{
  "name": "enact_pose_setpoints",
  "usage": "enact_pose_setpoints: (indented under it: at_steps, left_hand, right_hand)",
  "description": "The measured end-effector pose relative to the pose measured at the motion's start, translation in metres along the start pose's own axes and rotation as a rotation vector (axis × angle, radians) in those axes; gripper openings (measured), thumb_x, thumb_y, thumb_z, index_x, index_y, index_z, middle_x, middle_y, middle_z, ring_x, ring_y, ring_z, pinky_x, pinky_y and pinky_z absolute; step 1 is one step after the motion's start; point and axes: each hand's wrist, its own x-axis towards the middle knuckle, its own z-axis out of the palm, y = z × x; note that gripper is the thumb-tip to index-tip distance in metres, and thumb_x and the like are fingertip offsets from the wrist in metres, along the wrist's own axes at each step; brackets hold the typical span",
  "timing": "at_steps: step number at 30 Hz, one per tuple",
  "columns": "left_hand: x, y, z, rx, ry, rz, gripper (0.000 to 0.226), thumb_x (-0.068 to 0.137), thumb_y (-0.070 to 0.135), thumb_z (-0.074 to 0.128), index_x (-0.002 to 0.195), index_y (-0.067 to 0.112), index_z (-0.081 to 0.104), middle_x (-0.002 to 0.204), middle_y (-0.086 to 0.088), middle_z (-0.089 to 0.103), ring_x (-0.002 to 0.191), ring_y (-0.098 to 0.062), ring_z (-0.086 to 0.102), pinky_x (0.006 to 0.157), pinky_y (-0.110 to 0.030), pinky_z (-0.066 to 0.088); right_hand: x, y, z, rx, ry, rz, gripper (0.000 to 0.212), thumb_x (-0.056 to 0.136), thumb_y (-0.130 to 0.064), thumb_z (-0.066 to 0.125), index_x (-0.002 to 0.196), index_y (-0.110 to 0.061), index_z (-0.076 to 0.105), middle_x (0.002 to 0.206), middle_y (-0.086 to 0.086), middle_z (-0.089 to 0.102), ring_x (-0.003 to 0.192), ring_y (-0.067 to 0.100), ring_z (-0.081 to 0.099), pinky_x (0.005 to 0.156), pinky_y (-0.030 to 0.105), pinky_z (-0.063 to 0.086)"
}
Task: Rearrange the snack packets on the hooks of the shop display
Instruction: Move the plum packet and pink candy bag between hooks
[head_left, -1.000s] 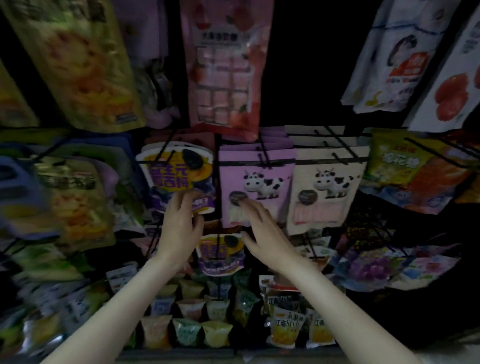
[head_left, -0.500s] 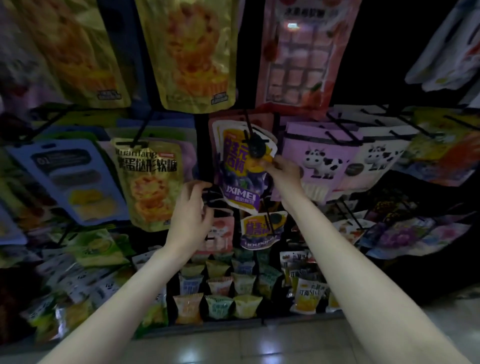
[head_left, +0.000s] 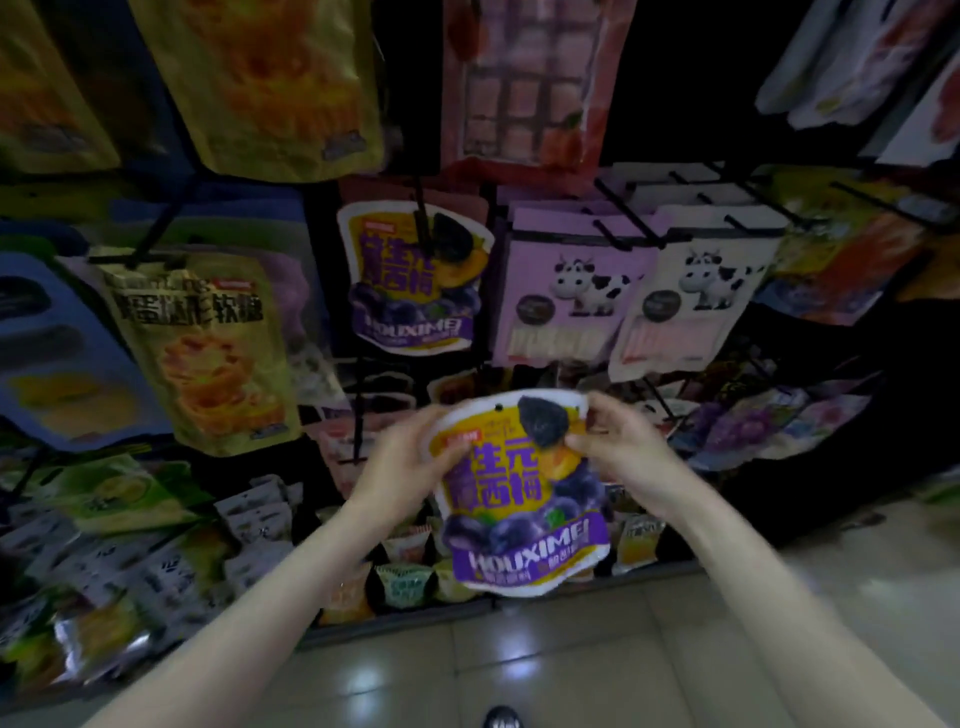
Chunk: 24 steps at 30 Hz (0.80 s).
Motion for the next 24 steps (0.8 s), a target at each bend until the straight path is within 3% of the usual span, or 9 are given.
enact_pose_setpoints:
  at_steps: [2,5,8,11,13,16,20,23,24]
  left_hand:
    - [-0.005,-0.023,0.024,0.040,-0.100,-0.095,0.014,0.090,0.024,0.060,0.103,0.023,0.054,0.089,0.016,0.059,0.087,-0.010,0.060,0.066,-0.018,0.047]
    - [-0.002,-0.050,0.048,0.189,-0.113,-0.118,0.024,0.095,0.021,0.051,0.118,0.017,0.053,0.100,-0.001,0.064,0.093,-0.023,0.062,0.074,-0.036,0.051]
    - [0.007,-0.069,0.058,0.234,-0.159,-0.122,0.026,0.096,0.014,0.046,0.120,0.023,0.048,0.094,-0.021,0.065,0.083,-0.034,0.063,0.069,-0.046,0.050]
    - [0.016,-0.085,0.064,0.279,-0.222,-0.131,0.030,0.096,0.011,0.047,0.118,0.031,0.043,0.091,-0.027,0.064,0.075,-0.038,0.062,0.063,-0.047,0.051]
    - [0.022,-0.093,0.068,0.335,-0.233,-0.178,0.029,0.096,0.010,0.046,0.122,0.022,0.045,0.087,-0.025,0.065,0.070,-0.037,0.062,0.058,-0.046,0.051]
    - [0.036,-0.104,0.073,0.416,-0.231,-0.206,0.030,0.095,0.008,0.045,0.124,0.015,0.045,0.087,-0.024,0.065,0.069,-0.033,0.063,0.058,-0.043,0.051]
    - [0.057,-0.111,0.072,0.450,-0.163,-0.212,0.028,0.094,0.000,0.041,0.121,0.007,0.048,0.071,-0.022,0.061,0.054,-0.030,0.056,0.047,-0.033,0.039]
    - [0.068,-0.111,0.070,0.432,-0.061,-0.132,0.024,0.093,-0.004,0.043,0.113,0.006,0.052,0.042,0.003,0.035,0.031,-0.005,0.029,0.039,-0.021,0.021]
    - [0.070,-0.111,0.069,0.415,-0.046,-0.111,0.024,0.093,-0.003,0.043,0.111,0.009,0.051,0.039,0.008,0.028,0.027,-0.008,0.025,0.038,-0.018,0.018]
  right_hand:
    - [-0.002,0.037,-0.004,-0.298,0.000,-0.032,0.042,0.083,-0.006,0.065,0.109,-0.035,0.050,0.108,-0.010,0.063,0.096,0.005,0.062,0.078,0.027,0.052]
    - [-0.005,0.074,0.000,-0.646,-0.016,-0.146,0.056,0.089,-0.015,0.061,0.125,-0.048,0.033,0.135,-0.007,0.045,0.126,0.008,0.040,0.102,0.027,0.035]
    - [-0.002,0.088,0.005,-0.684,-0.001,-0.314,0.046,0.092,-0.010,0.052,0.128,-0.037,0.043,0.126,0.004,0.049,0.113,0.009,0.046,0.089,0.022,0.040]
    - [0.009,0.107,-0.004,-0.831,-0.097,-0.286,0.038,0.094,-0.004,0.046,0.126,-0.023,0.053,0.119,0.005,0.045,0.096,0.022,0.053,0.073,0.038,0.048]
    - [0.020,0.122,-0.011,-0.949,-0.205,-0.142,0.044,0.096,-0.002,0.042,0.134,-0.022,0.049,0.112,0.005,0.040,0.091,0.029,0.053,0.072,0.045,0.047]
    - [0.042,0.138,-0.017,-1.037,-0.296,-0.037,0.063,0.094,0.004,0.039,0.145,-0.032,0.030,0.101,-0.004,0.028,0.080,0.030,0.051,0.069,0.044,0.047]
    - [0.072,0.141,-0.019,-0.980,-0.234,-0.108,0.047,0.096,-0.005,0.037,0.140,-0.021,0.042,0.096,-0.014,0.037,0.097,0.019,0.046,0.073,0.014,0.040]
    - [0.088,0.133,-0.021,-0.992,-0.207,-0.169,0.061,0.090,0.009,0.039,0.142,-0.023,0.038,0.124,0.004,0.042,0.109,0.028,0.045,0.072,0.032,0.045]
    - [0.091,0.134,-0.022,-1.008,-0.209,-0.184,0.070,0.087,0.014,0.041,0.144,-0.025,0.033,0.130,0.006,0.037,0.111,0.026,0.044,0.068,0.035,0.047]
